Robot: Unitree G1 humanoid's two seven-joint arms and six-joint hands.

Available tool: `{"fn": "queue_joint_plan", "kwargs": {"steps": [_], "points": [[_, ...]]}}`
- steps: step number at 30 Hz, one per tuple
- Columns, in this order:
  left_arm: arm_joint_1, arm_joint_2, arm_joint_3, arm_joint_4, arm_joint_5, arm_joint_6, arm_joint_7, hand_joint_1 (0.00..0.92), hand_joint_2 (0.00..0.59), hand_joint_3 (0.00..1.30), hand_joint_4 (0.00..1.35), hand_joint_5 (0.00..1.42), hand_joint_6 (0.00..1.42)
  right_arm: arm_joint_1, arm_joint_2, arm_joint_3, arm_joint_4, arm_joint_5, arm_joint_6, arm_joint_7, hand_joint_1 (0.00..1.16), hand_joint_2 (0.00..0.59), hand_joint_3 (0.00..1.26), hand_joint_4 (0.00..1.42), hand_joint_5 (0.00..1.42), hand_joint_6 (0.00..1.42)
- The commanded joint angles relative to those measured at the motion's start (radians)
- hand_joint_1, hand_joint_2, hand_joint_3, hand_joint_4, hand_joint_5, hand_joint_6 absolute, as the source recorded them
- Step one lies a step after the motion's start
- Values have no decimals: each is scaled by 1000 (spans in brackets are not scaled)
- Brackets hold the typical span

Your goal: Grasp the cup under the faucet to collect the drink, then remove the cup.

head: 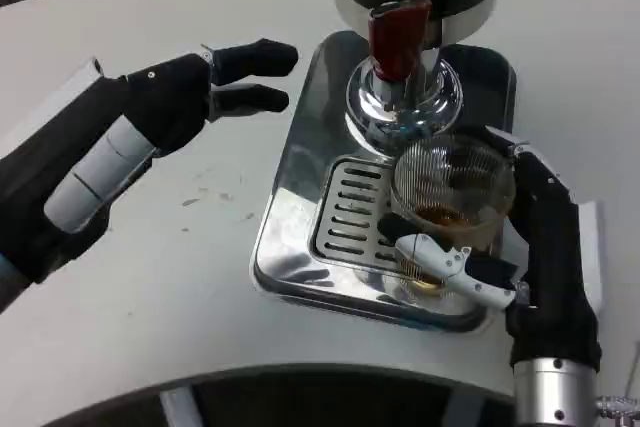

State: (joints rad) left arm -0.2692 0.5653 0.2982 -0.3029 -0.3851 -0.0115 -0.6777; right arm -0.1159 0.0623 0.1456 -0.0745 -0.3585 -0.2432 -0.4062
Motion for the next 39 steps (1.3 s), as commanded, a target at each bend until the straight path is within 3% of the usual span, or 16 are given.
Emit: {"fn": "queue_joint_plan", "kwargs": {"steps": [1, 6, 17, 32, 39], "points": [[33, 22, 20, -20, 34, -83, -6, 0, 65, 285, 177, 248, 158, 61, 28, 22, -76, 14, 16, 27, 1028, 128, 765, 811, 891, 699], [91, 33, 27, 3, 128, -271, -14, 0, 65, 295, 189, 250, 159, 126, 20, 48, -194, 31, 45, 83, 1027, 128, 765, 811, 891, 699], [215, 72, 60, 63, 191, -591, -26, 0, 64, 298, 179, 238, 147, 291, -19, 69, -493, 78, 159, 249, 1027, 128, 765, 811, 891, 699], [314, 164, 116, 39, 142, -757, -34, 0, 64, 286, 157, 215, 126, 447, -55, 99, -824, 127, 327, 400, 1025, 123, 769, 811, 903, 699], [378, 209, 153, 44, 103, -837, -57, 0, 68, 280, 112, 176, 111, 511, -75, 130, -929, 141, 384, 435, 1025, 123, 772, 811, 903, 700]]}}
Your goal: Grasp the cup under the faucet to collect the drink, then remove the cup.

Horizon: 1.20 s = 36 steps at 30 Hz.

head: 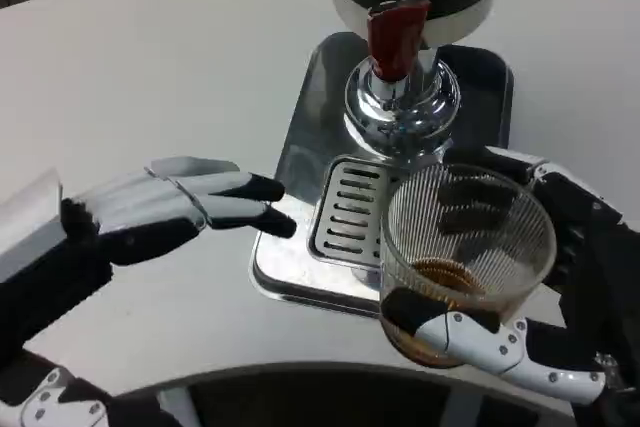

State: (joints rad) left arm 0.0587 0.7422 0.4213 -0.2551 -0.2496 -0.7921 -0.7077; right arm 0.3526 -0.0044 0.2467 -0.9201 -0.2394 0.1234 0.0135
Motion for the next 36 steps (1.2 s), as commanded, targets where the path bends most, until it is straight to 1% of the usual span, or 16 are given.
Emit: {"fn": "queue_joint_plan", "kwargs": {"steps": [1, 3, 9, 14, 17, 21, 29, 34, 36], "points": [[60, 38, 35, -3, -40, -66, -29, 0, 68, 279, 109, 174, 110, 54, -12, 36, -102, 23, 25, 20, 1025, 122, 772, 811, 903, 700], [76, 50, 45, -5, -53, -85, -35, 0, 72, 277, 79, 152, 96, 67, -16, 44, -122, 23, 32, 24, 1025, 122, 772, 811, 903, 700], [95, 78, 66, -20, -80, -110, -41, 0, 72, 277, 54, 126, 76, 103, -14, 51, -127, 25, -23, 39, 1021, 120, 773, 811, 903, 701], [117, 91, 83, -40, -89, -125, -47, 0, 72, 266, 30, 94, 49, 123, -11, 49, -127, 29, -45, 49, 1017, 119, 773, 811, 903, 701], [132, 93, 91, -49, -88, -132, -52, 0, 72, 265, 25, 90, 47, 131, -12, 50, -127, 33, -46, 55, 1015, 118, 773, 811, 903, 701], [147, 94, 96, -55, -83, -142, -53, 0, 72, 264, 17, 79, 30, 134, -14, 63, -127, 30, -35, 61, 1014, 118, 773, 813, 903, 701], [152, 97, 95, -65, -72, -154, -56, 0, 72, 264, 7, 68, 13, 119, -10, 69, -127, 23, -20, 63, 1012, 118, 773, 820, 903, 701], [148, 116, 99, -72, -60, -160, -61, 0, 78, 170, 0, 48, 0, 110, -9, 63, -127, 24, -10, 66, 1012, 118, 773, 820, 903, 701], [146, 125, 104, -73, -63, -158, -57, 0, 79, 79, 0, 36, 0, 108, -8, 61, -127, 25, -8, 66, 1012, 118, 773, 820, 903, 701]]}}
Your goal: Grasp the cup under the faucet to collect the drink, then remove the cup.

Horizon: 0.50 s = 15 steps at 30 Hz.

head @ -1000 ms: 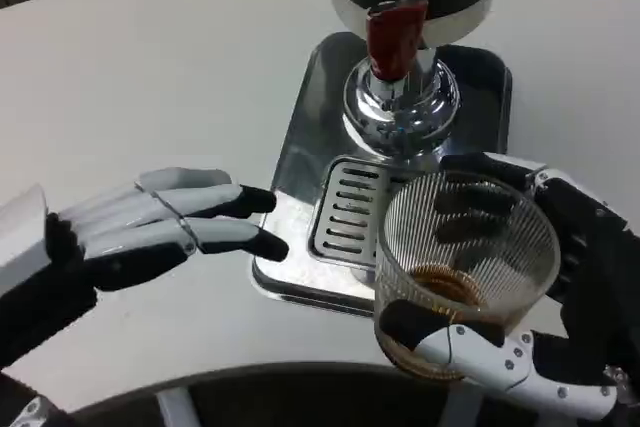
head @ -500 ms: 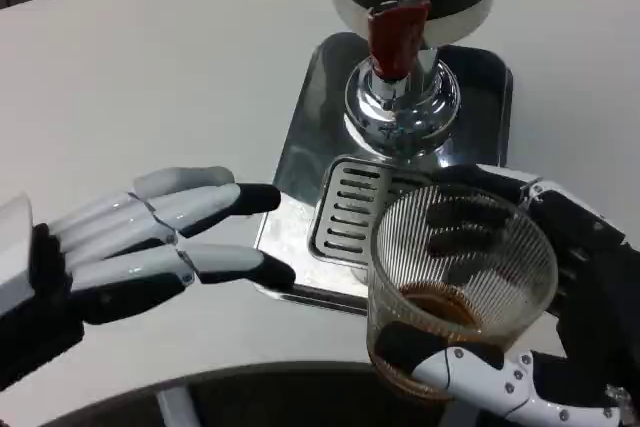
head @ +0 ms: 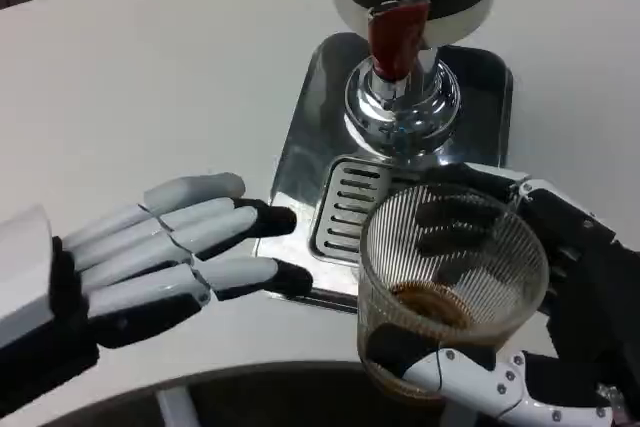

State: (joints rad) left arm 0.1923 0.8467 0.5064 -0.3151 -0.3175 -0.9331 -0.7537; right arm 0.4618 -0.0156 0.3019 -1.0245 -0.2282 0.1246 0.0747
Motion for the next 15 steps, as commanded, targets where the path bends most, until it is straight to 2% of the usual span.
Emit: {"fn": "queue_joint_plan", "kwargs": {"steps": [1, 15], "points": [[12, 23, 21, -16, 4, -14, -9, 0, 79, 28, 0, 28, 0, -2, 3, 6, -23, 14, -8, 5, 1012, 118, 773, 820, 903, 701], [19, 25, 28, -65, -18, 27, -4, 0, 82, 0, 0, 12, 0, -16, 5, -3, -23, 19, 0, 9, 1012, 118, 773, 826, 903, 701]]}}
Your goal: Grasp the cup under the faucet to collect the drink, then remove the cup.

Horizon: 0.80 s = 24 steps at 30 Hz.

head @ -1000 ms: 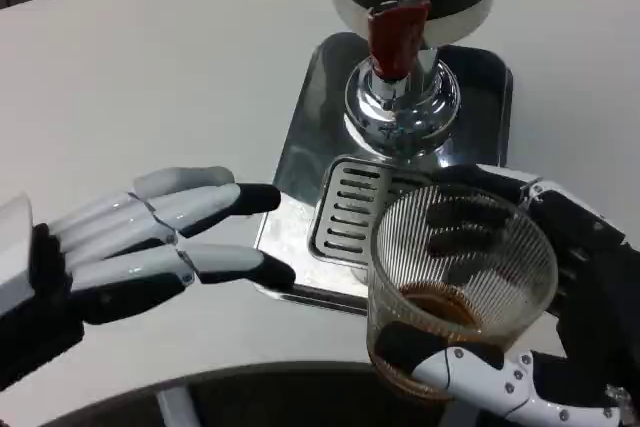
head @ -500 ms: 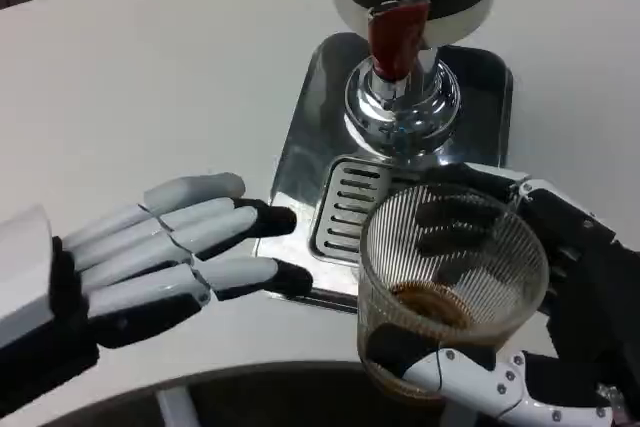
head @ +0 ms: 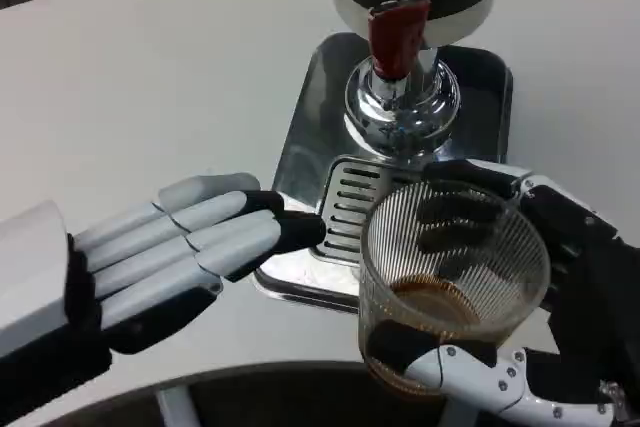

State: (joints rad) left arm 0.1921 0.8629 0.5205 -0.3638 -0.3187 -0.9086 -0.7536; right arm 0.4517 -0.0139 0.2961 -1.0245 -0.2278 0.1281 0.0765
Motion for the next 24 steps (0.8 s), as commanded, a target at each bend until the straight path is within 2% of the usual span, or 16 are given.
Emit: {"fn": "queue_joint_plan", "kwargs": {"steps": [1, 24], "points": [[20, 8, 15, -17, -18, 2, -6, 0, 82, 0, 0, 12, 0, -7, 4, 3, -23, 19, -3, 9, 1012, 118, 773, 827, 903, 701], [52, 17, 47, -43, -55, -21, -28, 0, 93, 0, 0, 0, 0, -27, 6, -8, -23, 28, 9, 22, 1011, 118, 773, 828, 914, 722]]}}
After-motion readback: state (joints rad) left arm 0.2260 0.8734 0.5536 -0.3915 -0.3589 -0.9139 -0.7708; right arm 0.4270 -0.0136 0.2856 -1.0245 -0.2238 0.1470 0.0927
